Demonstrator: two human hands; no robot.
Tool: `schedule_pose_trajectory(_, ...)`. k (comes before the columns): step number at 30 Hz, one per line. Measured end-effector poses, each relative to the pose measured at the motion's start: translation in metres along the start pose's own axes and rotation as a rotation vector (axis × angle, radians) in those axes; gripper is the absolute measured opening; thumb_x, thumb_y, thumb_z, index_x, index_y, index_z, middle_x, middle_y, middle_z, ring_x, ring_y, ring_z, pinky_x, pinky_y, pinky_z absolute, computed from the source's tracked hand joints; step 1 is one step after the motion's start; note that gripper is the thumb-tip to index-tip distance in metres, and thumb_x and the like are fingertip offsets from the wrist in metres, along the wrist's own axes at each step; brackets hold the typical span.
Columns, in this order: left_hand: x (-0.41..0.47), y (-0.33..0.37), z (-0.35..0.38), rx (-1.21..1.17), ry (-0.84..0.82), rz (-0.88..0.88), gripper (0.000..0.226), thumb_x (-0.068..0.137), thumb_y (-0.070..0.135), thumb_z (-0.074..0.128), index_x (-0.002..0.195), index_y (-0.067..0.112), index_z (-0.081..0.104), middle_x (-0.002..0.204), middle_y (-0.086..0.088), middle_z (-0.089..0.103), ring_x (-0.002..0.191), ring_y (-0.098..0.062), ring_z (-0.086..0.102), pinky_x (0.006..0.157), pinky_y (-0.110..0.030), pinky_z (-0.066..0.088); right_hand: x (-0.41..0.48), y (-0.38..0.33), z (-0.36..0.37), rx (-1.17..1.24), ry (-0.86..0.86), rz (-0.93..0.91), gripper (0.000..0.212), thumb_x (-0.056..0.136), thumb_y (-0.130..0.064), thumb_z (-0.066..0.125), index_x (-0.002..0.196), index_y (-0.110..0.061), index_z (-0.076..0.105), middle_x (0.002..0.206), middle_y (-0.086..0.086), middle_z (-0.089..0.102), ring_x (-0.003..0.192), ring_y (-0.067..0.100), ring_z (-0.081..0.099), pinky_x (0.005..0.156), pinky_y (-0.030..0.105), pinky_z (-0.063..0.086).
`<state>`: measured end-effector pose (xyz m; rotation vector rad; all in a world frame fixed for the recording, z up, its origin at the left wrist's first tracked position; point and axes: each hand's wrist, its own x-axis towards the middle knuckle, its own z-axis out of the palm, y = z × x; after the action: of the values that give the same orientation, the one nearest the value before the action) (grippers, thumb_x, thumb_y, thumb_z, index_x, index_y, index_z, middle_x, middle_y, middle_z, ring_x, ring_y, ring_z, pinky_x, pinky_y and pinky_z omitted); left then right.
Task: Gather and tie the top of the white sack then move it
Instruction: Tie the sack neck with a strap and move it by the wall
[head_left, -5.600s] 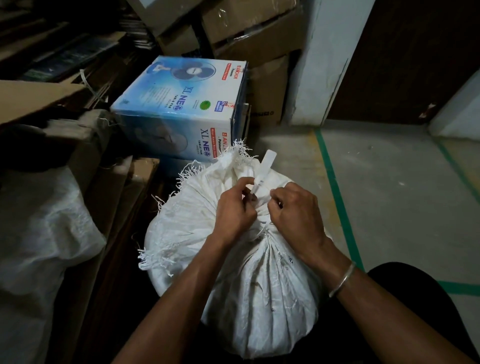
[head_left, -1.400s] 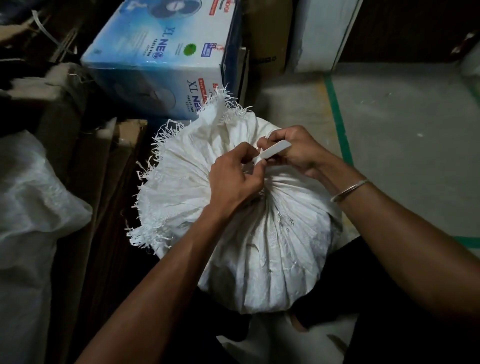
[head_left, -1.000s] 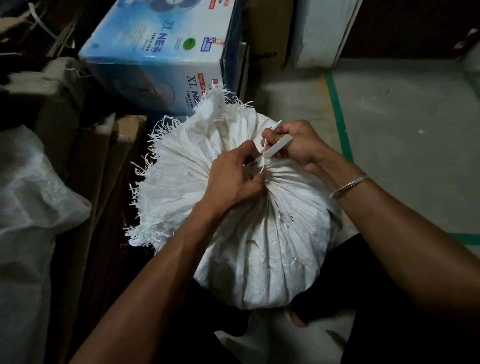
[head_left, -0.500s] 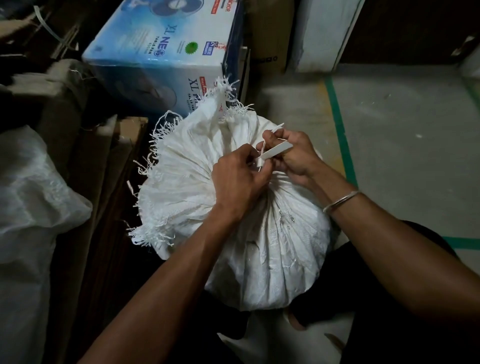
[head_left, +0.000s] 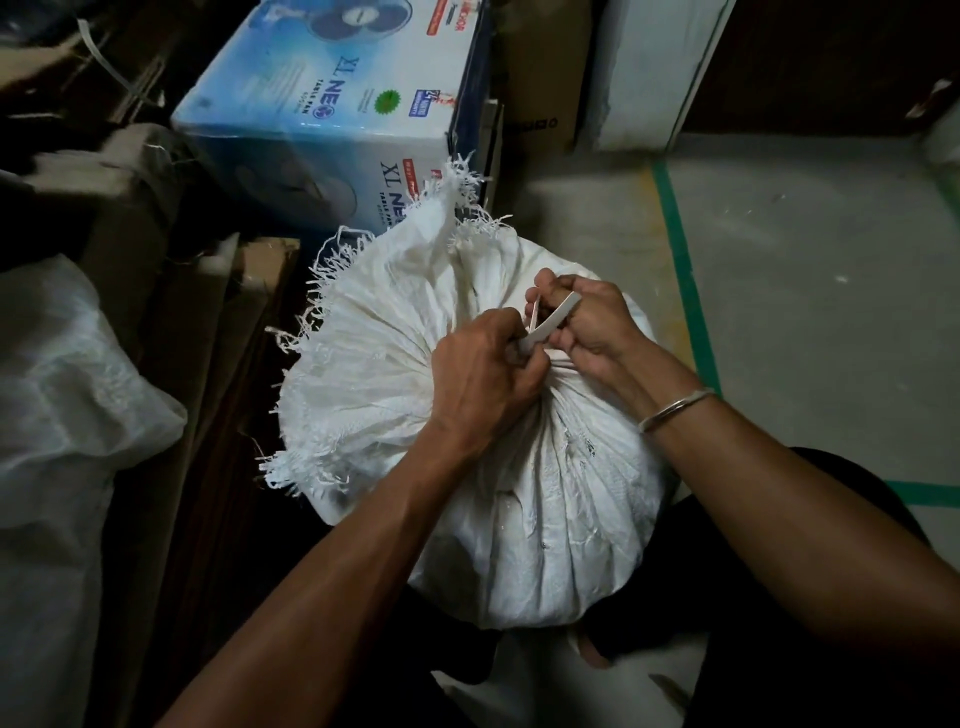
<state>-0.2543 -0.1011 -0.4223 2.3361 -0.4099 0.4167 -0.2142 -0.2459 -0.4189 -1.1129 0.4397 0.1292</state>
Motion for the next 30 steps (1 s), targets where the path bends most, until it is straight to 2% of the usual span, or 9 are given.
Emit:
schedule_pose_trajectory(4,-0.003,-0.006,-0.003,-0.041,-0.035,-0.014,0.019,0.08,0.03,0.071,0.074,0.015,0.062,0.067,0.0,0.064,0.059,-0.025,0.059,0.055,-0.043,0.051,0.003,0.0,-0.002,-0.106,-0.032,-0.001,0.015,0.097,-0.015,0.066,0.099,-0.002,0.06,0.078,0.006,0.075,0.072,0.022,0.07,0.087,0.05,0.057)
schedule_pose_trajectory(7,-0.002,-0.009,-0.007,-0.071,-0.065,-0.024,0.018,0.08,0.03,0.071,0.074,0.015,0.062,0.065,0.002,0.063,0.057,-0.022,0.06,0.056,-0.041,0.051,0.006,0.002,-0.003,-0.098,-0.007,0.013,0.018,0.096,-0.015,0.067,0.103,0.0,0.058,0.076,0.007,0.075,0.071,0.023,0.07,0.091,0.054,0.055)
schedule_pose_trajectory(10,-0.001,-0.009,-0.011,-0.05,-0.116,0.01,0.018,0.079,0.029,0.072,0.073,0.016,0.061,0.064,0.004,0.062,0.057,-0.021,0.059,0.057,-0.04,0.051,0.011,0.001,-0.006,-0.027,0.029,0.029,0.019,0.095,-0.009,0.068,0.106,0.0,0.055,0.075,0.01,0.073,0.069,0.024,0.069,0.081,0.048,0.061)
schedule_pose_trajectory(15,-0.006,-0.012,-0.014,-0.024,-0.143,0.056,0.016,0.079,0.024,0.073,0.073,0.016,0.061,0.066,0.003,0.065,0.06,-0.019,0.062,0.059,-0.039,0.052,0.018,-0.005,-0.011,0.016,0.131,0.01,0.011,0.095,-0.007,0.067,0.094,-0.002,0.058,0.068,0.008,0.07,0.059,0.018,0.066,0.058,0.031,0.056)
schedule_pose_trajectory(19,-0.009,-0.014,-0.014,-0.062,-0.162,0.052,0.019,0.083,0.027,0.076,0.077,0.016,0.062,0.07,0.004,0.067,0.063,-0.018,0.064,0.061,-0.039,0.053,0.021,-0.008,-0.009,-0.067,0.163,-0.085,0.013,0.097,-0.012,0.066,0.102,-0.003,0.059,0.068,0.004,0.071,0.059,0.015,0.066,0.054,0.026,0.054)
schedule_pose_trajectory(21,-0.01,-0.014,-0.015,-0.087,-0.144,0.017,0.021,0.083,0.027,0.078,0.078,0.016,0.061,0.068,0.004,0.066,0.062,-0.018,0.063,0.06,-0.039,0.052,0.016,-0.011,-0.006,-0.048,0.112,-0.096,0.01,0.099,-0.015,0.064,0.096,-0.007,0.062,0.074,0.004,0.073,0.064,0.014,0.068,0.061,0.026,0.056)
schedule_pose_trajectory(24,-0.007,-0.013,-0.014,-0.146,-0.119,-0.031,0.018,0.082,0.025,0.076,0.078,0.014,0.062,0.066,0.002,0.065,0.061,-0.02,0.064,0.06,-0.041,0.052,0.003,-0.019,-0.004,-0.051,-0.032,-0.057,0.013,0.101,-0.02,0.061,0.104,-0.008,0.066,0.085,0.005,0.076,0.076,0.016,0.072,0.07,0.029,0.06)
schedule_pose_trajectory(27,-0.004,-0.013,-0.012,-0.157,-0.109,-0.042,0.018,0.082,0.024,0.075,0.076,0.013,0.064,0.065,-0.001,0.066,0.06,-0.023,0.065,0.058,-0.042,0.052,-0.013,-0.016,0.0,-0.168,-0.222,0.026,0.022,0.104,-0.022,0.054,0.106,-0.004,0.066,0.086,0.009,0.075,0.077,0.02,0.074,0.068,0.032,0.062)
schedule_pose_trajectory(30,-0.005,-0.013,-0.012,-0.141,-0.078,-0.049,0.02,0.08,0.022,0.078,0.071,0.01,0.064,0.065,-0.003,0.065,0.058,-0.023,0.062,0.056,-0.041,0.049,-0.017,-0.012,0.002,-0.151,-0.265,0.077,0.024,0.106,-0.02,0.05,0.098,-0.003,0.064,0.077,0.009,0.069,0.073,0.022,0.072,0.064,0.033,0.061)
